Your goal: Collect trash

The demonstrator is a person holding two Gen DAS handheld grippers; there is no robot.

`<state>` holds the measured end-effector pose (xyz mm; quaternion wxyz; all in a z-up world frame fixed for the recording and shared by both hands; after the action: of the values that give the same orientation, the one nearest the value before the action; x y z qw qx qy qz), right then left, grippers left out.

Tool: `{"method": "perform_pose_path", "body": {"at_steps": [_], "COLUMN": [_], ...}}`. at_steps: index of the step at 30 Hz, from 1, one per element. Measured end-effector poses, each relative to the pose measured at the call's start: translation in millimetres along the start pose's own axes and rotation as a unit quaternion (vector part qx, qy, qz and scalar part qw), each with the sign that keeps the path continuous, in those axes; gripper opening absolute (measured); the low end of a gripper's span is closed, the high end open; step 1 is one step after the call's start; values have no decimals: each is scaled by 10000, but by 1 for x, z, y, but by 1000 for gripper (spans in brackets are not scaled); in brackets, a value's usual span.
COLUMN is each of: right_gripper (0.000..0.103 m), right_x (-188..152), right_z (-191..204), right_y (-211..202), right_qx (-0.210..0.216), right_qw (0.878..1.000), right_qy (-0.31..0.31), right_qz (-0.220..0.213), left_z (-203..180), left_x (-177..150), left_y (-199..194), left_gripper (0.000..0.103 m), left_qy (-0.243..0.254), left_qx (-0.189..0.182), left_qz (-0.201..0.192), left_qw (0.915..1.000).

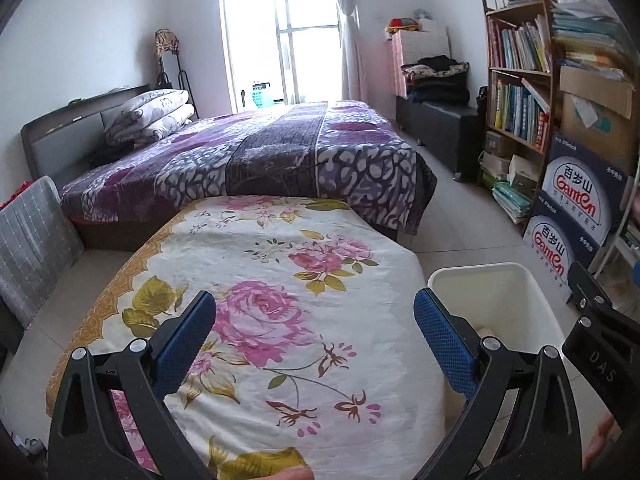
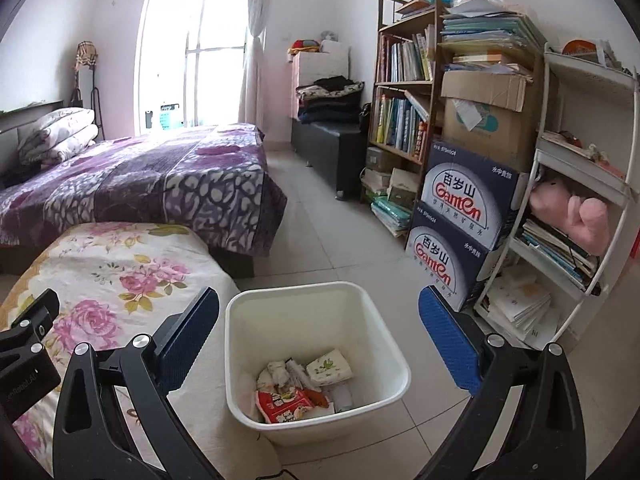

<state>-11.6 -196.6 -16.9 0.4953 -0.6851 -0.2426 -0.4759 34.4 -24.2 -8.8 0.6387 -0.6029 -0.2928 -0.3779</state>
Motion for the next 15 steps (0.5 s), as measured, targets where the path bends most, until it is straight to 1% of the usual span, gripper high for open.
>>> {"method": "perform_pose_path", "body": {"at_steps": [3, 8, 15], "right_gripper": [96, 96, 96], "right_x": [-2, -4, -4], "right_z": [4, 8, 7], "right_y": [2, 1, 3], "right_qx": [69, 131, 168], "right_qw": [9999, 9998, 9997], "right_qy": [-12, -83, -34], "right_qz": [80, 91, 168], "left_z": [3, 4, -1], "left_x": [0, 0, -2], "left_y": [2, 6, 5], "left_gripper": [96, 96, 96], "left_qy": [-49, -110, -27], "left_qx": [5, -29, -14], "left_qz": [45, 130, 120], "left_qw": [10000, 9999, 9999]}}
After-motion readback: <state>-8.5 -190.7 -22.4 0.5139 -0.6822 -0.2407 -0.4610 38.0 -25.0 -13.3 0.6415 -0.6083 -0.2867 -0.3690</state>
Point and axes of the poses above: each gripper's, at about its wrist camera, not at the fingertips, and y roughly the way its jaws point, z to its left, x to its top, the point moved 4 cm from there along y, roughly the way its jaws point, and after that the axes turned 1 degree about y, right-handed, at the moved point
